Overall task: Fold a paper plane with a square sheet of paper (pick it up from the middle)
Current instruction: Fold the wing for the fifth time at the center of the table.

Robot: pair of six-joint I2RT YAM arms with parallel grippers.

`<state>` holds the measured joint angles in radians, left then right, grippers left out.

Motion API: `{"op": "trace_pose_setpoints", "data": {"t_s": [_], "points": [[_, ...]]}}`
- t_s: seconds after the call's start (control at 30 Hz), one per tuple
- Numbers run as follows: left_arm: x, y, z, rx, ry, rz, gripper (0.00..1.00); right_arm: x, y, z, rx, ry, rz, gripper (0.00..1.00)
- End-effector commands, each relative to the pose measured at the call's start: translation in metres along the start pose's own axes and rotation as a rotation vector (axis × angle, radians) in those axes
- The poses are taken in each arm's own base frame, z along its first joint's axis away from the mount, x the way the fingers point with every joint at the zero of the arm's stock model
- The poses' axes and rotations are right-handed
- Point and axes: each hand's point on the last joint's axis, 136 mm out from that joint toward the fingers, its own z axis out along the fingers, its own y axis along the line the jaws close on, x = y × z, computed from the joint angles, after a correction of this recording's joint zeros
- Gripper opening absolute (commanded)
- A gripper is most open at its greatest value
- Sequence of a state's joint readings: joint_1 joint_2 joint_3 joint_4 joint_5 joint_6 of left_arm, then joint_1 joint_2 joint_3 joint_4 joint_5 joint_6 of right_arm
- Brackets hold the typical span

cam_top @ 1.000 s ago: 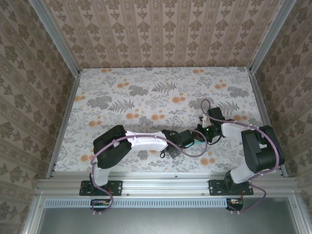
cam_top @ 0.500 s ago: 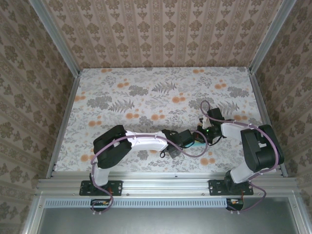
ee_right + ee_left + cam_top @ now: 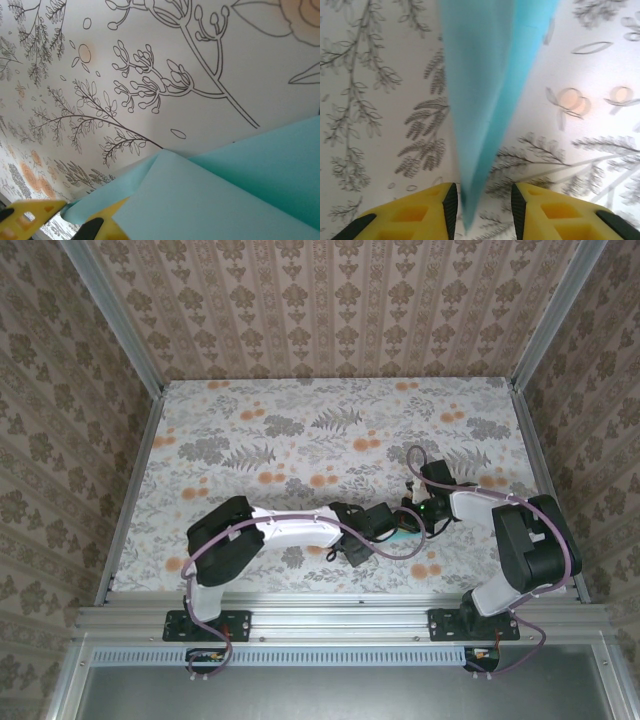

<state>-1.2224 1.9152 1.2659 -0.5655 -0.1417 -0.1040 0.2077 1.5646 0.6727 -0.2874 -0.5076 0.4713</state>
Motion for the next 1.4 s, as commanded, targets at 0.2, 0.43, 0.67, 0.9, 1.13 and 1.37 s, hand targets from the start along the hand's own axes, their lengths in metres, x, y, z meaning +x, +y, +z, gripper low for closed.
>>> {"op": "trace_pose_setpoints", "data": {"t_s": [0.2, 0.43, 0.67, 0.9, 1.13, 1.37], "points": [[-0.031, -0.006, -0.060, 0.282, -0.160, -0.167, 0.37, 0.022, -0.031, 0.007, 0.150, 0.068, 0.045, 0.00], [-0.052, 0.016, -0.060, 0.397, -0.248, -0.341, 0.30, 0.023, -0.032, 0.006, 0.149, 0.068, 0.044, 0.00], [-0.058, 0.017, -0.032, 0.491, -0.227, -0.469, 0.17, 0.023, -0.031, 0.005, 0.148, 0.066, 0.037, 0.00], [-0.046, 0.025, -0.003, 0.510, -0.177, -0.589, 0.12, 0.024, -0.031, 0.005, 0.148, 0.067, 0.037, 0.00], [-0.043, 0.020, 0.011, 0.543, -0.159, -0.618, 0.09, 0.026, -0.031, 0.005, 0.148, 0.068, 0.039, 0.00], [-0.037, 0.009, 0.017, 0.564, -0.130, -0.610, 0.07, 0.026, -0.030, 0.005, 0.138, 0.065, 0.038, 0.00]]}}
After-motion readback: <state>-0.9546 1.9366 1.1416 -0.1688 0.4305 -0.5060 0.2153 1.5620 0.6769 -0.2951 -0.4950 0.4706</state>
